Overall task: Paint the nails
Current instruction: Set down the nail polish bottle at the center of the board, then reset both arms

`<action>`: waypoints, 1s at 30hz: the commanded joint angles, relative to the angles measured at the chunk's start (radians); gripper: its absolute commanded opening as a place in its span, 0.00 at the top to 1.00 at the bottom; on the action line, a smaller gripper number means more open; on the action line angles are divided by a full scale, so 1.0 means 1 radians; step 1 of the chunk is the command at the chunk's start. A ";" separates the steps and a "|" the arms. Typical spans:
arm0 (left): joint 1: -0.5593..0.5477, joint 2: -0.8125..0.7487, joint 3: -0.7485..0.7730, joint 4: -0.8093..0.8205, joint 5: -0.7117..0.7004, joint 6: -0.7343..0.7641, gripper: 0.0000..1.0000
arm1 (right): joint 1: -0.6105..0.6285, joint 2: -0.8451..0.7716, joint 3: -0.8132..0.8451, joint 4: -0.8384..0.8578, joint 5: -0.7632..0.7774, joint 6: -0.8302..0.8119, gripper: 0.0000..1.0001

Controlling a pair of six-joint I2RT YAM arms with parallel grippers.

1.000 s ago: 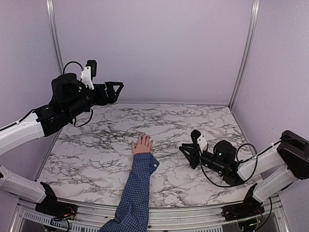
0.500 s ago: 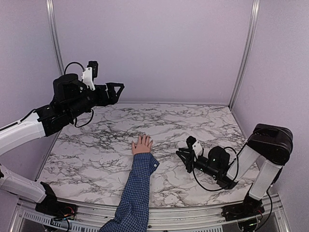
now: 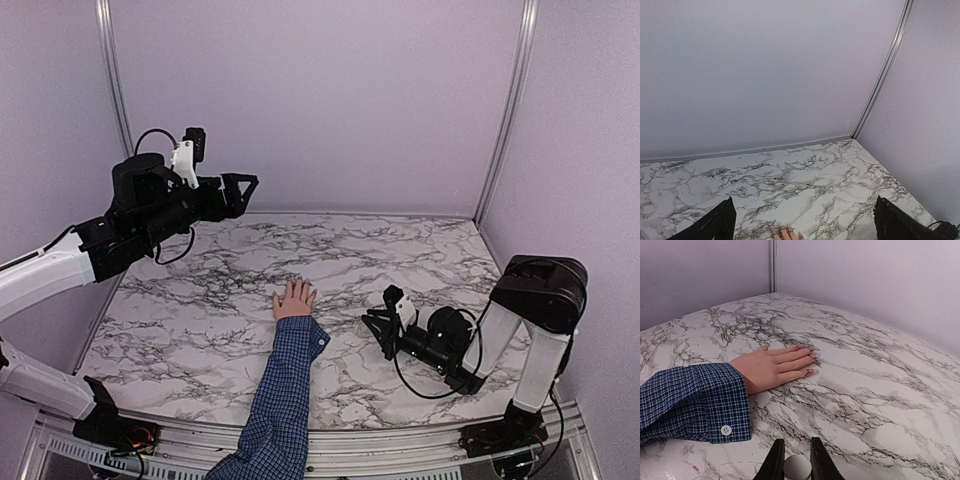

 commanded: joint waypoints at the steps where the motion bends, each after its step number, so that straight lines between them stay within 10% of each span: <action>1: 0.005 0.018 0.025 -0.007 0.001 0.018 0.01 | 0.009 0.025 0.019 0.061 -0.005 -0.001 0.84; 8: 0.005 0.014 0.022 -0.009 0.000 0.018 0.01 | 0.009 0.034 0.017 0.063 -0.004 -0.004 0.82; 19: 0.005 0.027 0.042 -0.034 -0.014 0.022 0.01 | 0.010 -0.056 0.005 0.017 -0.016 0.005 0.30; 24: 0.006 0.046 0.069 -0.077 -0.027 0.019 0.01 | 0.011 -0.224 0.054 -0.209 -0.024 0.007 0.18; 30: 0.032 0.073 0.115 -0.124 0.011 -0.005 0.01 | 0.007 -0.403 0.384 -0.974 -0.046 0.044 0.01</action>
